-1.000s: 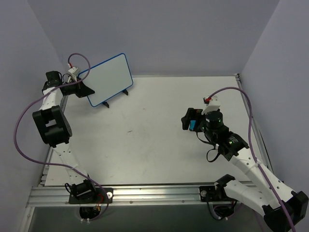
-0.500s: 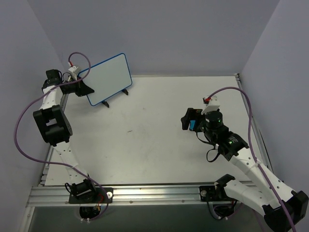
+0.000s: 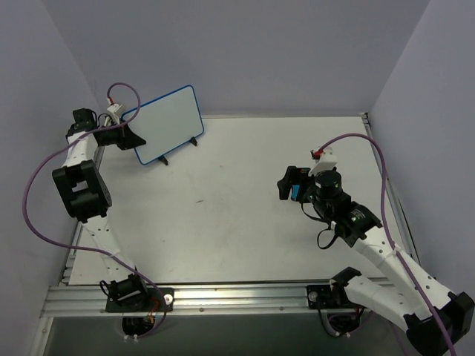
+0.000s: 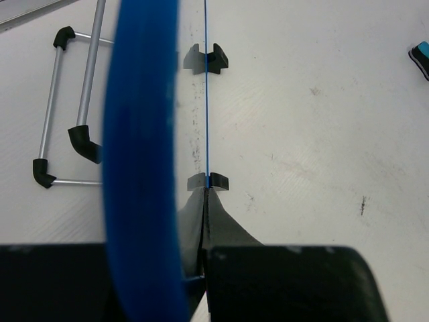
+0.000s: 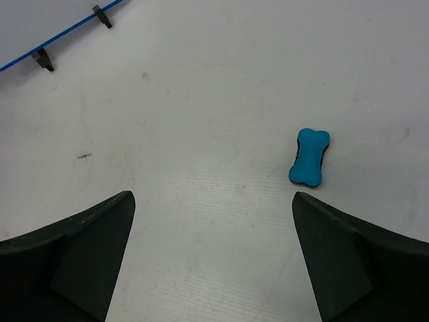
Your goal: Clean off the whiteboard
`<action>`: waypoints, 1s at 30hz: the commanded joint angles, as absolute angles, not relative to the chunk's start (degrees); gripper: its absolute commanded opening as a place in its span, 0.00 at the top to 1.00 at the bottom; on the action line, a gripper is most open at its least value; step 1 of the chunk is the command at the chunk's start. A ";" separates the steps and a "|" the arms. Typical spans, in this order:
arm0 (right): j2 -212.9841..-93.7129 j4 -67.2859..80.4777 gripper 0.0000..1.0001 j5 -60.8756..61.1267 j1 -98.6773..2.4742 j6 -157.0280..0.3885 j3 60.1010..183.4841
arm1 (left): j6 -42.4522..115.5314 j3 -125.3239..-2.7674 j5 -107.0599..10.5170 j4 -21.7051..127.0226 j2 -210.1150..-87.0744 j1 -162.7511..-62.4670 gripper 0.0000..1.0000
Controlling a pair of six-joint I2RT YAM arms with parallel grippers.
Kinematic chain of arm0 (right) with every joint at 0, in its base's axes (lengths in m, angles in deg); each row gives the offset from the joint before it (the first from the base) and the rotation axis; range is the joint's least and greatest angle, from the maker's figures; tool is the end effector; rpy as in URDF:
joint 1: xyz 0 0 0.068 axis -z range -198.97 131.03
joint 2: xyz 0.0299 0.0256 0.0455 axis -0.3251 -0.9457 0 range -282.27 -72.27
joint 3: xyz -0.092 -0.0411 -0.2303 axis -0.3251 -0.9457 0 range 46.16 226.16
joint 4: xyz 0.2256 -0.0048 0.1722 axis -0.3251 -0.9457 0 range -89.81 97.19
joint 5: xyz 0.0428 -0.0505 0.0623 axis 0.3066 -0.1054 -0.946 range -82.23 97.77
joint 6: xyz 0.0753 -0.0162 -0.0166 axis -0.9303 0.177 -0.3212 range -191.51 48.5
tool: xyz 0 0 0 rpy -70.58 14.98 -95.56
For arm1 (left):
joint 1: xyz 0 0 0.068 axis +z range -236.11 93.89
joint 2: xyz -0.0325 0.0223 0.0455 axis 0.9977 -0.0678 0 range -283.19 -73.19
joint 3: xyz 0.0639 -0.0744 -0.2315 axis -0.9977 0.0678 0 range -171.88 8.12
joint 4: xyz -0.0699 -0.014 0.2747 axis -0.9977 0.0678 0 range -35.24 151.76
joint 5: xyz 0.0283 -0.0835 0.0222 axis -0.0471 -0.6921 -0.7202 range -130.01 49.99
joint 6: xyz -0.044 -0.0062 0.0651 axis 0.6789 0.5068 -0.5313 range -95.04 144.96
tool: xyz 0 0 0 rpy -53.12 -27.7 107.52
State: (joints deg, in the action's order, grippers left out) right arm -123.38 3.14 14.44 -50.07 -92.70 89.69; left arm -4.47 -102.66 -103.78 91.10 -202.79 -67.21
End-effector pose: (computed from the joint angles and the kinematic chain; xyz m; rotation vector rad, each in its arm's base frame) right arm 0.2444 0.1384 0.2973 -0.0703 1.8048 0.5535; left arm 0.4995 0.1070 0.1846 0.5761 1.9692 -0.8843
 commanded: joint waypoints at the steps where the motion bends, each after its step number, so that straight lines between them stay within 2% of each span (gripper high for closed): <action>1: -123.16 4.47 0.00 15.50 -50.70 -91.98 89.58 | -6.94 -105.70 -107.25 90.18 -203.09 -67.04 0.98; 10: -123.24 4.47 0.00 15.68 -51.14 -91.98 89.40 | -7.29 -103.76 -104.00 90.27 -203.27 -66.51 0.98; 15: -123.07 4.47 0.00 15.76 -51.41 -92.07 89.40 | -7.47 -102.01 -103.03 89.92 -202.65 -65.37 0.87; 21: -122.98 4.47 0.00 15.76 -51.67 -91.98 89.40 | -7.21 -99.54 -102.59 88.25 -201.60 -64.40 0.86; 27: -122.72 4.47 0.00 15.85 -52.02 -92.16 89.40 | -6.33 -98.58 -102.41 87.02 -201.07 -64.58 0.76; 30: -122.63 4.55 0.00 15.85 -52.11 -92.07 89.31 | -5.37 -98.05 -101.89 86.32 -200.89 -64.58 0.68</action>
